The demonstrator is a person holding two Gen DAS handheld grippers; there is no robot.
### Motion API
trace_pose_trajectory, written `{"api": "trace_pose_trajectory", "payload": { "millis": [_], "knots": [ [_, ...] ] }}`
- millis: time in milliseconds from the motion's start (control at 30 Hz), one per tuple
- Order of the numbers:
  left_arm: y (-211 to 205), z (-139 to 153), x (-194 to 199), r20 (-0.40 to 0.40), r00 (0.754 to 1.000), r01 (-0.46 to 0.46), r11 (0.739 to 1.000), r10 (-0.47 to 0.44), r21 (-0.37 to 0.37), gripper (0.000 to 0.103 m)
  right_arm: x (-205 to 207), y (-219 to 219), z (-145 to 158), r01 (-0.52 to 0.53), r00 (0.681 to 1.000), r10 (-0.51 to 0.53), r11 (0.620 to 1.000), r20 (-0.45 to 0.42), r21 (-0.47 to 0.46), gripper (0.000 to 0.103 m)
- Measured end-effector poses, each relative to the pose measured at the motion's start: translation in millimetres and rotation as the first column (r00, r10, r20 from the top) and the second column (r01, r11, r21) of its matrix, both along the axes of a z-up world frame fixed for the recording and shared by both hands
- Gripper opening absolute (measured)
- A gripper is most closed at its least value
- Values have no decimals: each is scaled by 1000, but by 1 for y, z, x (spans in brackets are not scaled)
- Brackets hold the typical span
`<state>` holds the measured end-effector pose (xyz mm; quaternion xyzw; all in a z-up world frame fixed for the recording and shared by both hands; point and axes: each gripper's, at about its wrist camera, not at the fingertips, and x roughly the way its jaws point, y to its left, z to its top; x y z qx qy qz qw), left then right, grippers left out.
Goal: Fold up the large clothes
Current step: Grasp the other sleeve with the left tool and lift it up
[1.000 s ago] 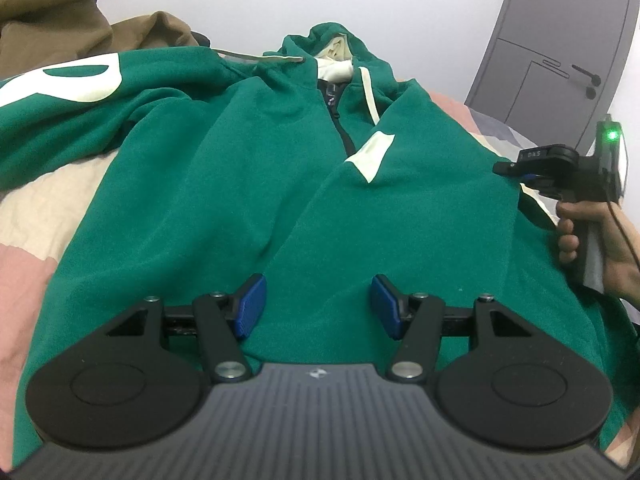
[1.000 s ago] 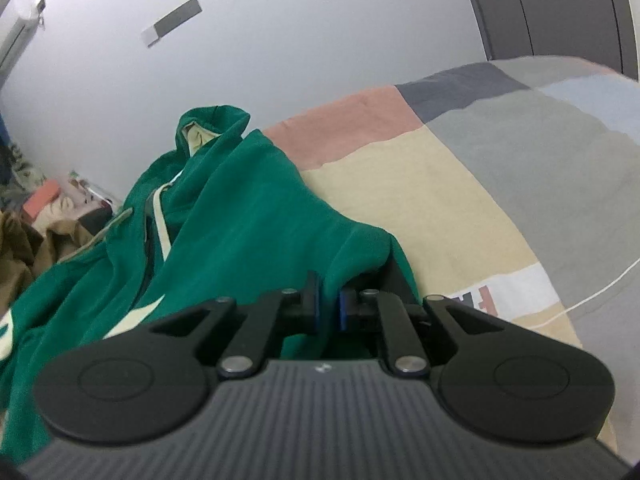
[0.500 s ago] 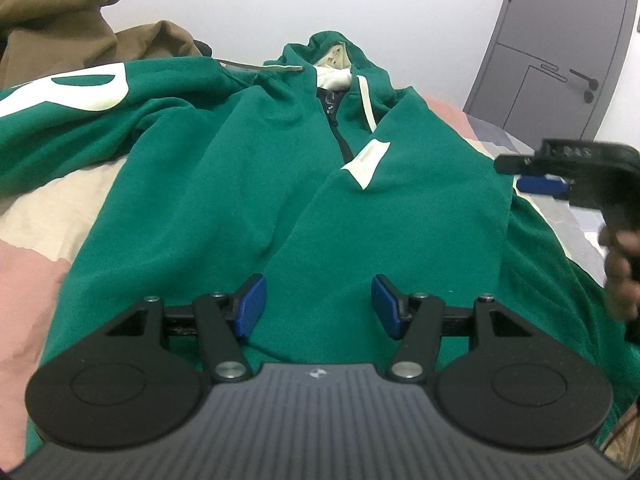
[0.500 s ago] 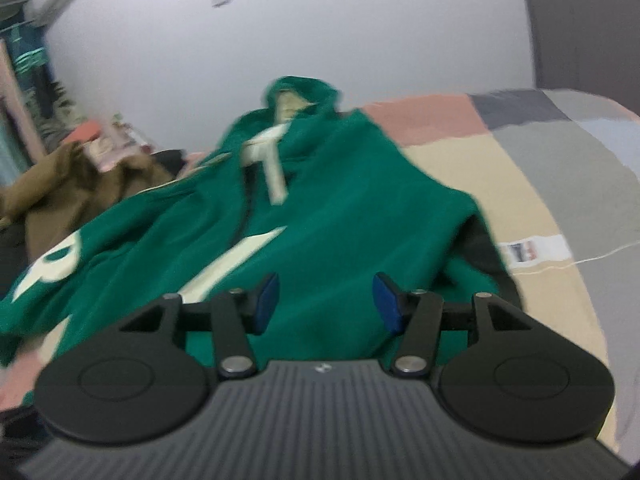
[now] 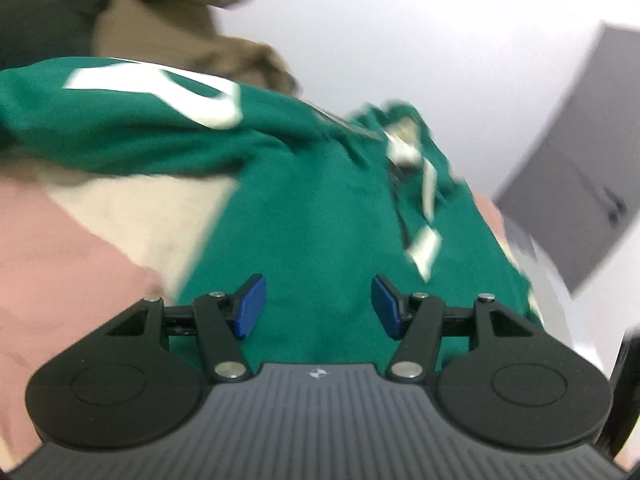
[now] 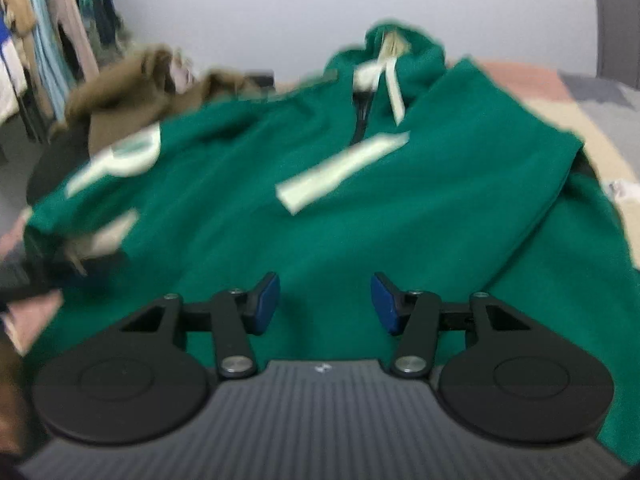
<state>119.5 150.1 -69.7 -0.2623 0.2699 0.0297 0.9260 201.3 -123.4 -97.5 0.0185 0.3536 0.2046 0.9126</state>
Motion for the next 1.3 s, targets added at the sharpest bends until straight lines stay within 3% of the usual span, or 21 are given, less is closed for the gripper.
{"api": "trace_pose_trajectory", "payload": {
  "millis": [100,167,267,333,467,567,767,833,900,933,967,1033,1133,1300],
  "knots": [
    [35,1,-6,10,990,-137,988,138,-71,64,1,2,-8,-3,1000,3,1000,2,-12,51],
    [59,-1,-8,-3,970,-241,965,242,-104,69,4,-1,-5,4,1000,-4,1000,-14,11,51],
    [87,-4,10,-46,937,-348,935,345,-72,71,7,-8,-3,17,999,-14,998,-36,61,51],
    [111,-11,22,-84,907,-419,899,412,-128,71,8,-9,-4,13,999,-11,997,-37,71,51],
    [150,-15,29,-59,862,-506,845,504,-172,76,10,-9,-5,5,1000,-4,998,-20,63,51],
    [182,-20,21,-52,802,-586,767,595,-261,78,14,-15,-5,2,1000,1,995,-23,95,52],
    [242,-45,-1,-107,646,-723,563,756,-400,77,20,-28,-14,-25,999,28,988,-16,150,52],
    [257,-49,-4,-120,618,-744,528,777,-409,76,23,-30,-14,-21,999,26,985,-21,170,52],
    [267,-46,-2,-107,600,-761,525,793,-381,68,25,-31,-15,-24,999,28,983,-21,181,52],
    [271,-43,1,-96,594,-772,532,799,-347,56,26,-32,-15,-24,999,29,982,-23,189,52],
    [274,-38,4,-88,596,-780,548,798,-303,35,27,-33,-16,-24,999,30,980,-24,198,52],
    [277,-25,17,-84,629,-771,608,773,-189,17,29,-35,-16,-25,999,31,977,-28,213,52],
    [261,7,33,2,676,-737,676,737,-20,13,30,-36,-17,-36,999,40,977,-15,212,52],
    [217,90,49,165,756,-655,730,634,195,12,32,-39,-14,-38,999,40,976,-5,216,52]
  ]
}}
